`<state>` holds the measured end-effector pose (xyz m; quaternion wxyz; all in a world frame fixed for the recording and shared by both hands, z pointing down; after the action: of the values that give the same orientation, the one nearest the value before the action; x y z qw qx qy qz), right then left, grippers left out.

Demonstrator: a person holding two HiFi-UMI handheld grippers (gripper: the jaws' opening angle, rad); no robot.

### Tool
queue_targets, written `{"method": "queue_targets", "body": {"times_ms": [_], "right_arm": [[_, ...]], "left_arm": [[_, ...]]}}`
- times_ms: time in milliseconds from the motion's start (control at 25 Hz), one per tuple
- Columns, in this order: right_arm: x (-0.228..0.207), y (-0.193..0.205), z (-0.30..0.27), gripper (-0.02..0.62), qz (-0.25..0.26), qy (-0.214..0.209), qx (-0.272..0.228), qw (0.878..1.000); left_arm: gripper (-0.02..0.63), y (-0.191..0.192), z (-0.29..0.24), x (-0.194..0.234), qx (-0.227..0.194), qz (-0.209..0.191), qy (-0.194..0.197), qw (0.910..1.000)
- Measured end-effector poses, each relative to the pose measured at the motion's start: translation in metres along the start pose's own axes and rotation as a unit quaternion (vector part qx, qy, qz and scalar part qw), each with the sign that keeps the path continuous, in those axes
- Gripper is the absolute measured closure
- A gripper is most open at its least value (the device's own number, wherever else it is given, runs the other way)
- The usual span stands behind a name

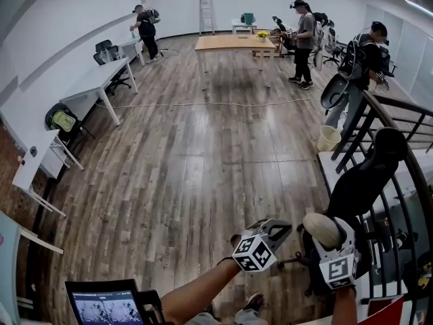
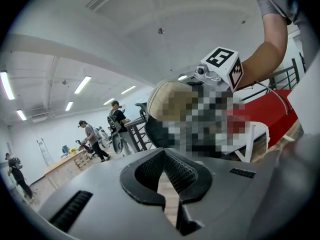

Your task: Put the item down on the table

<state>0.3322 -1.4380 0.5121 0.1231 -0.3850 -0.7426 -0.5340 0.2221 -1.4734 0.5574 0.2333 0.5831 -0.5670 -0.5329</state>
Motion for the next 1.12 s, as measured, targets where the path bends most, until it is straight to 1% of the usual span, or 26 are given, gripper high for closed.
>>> {"method": "queue_targets", "body": {"times_ms": [200, 600, 880, 1120], "right_arm": [[0.002, 0.008, -0.011, 0.291, -0.009, -0.007, 0.005, 1.0], [-0.006, 0.014, -0.029, 0.291, -0.022, -0.008, 0.009, 1.0], [-0.011, 0.028, -0.039, 0.291, -0.031, -0.016, 0.014, 0.999], [-0.02, 0.046, -0.048, 0.291, -0.039, -0.021, 0.016, 0.999]], "left_arm": [[0.604, 0.012, -0.006, 0.0, 0.008, 0.009, 0.006, 0.9999], [0.604, 0.027, -0.014, 0.011, 0.017, 0.019, 0.007, 0.9997], [0.604, 0.028, -0.028, 0.015, 0.025, 0.019, 0.011, 0.9994], [0.604, 0.027, -0.05, 0.022, 0.027, 0.018, 0.011, 0.9994]]}}
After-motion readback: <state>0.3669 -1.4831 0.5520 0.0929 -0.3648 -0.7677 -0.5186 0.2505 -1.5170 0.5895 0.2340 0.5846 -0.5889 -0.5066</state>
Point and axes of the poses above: the fingertips, and each gripper's own axes: z backward along the fingers, x to its left, y out of its underside, the point moved 3 cm from there along z, backward along the fingers, and after that the axes turned 1 degree about z, right-handed, at the moved point
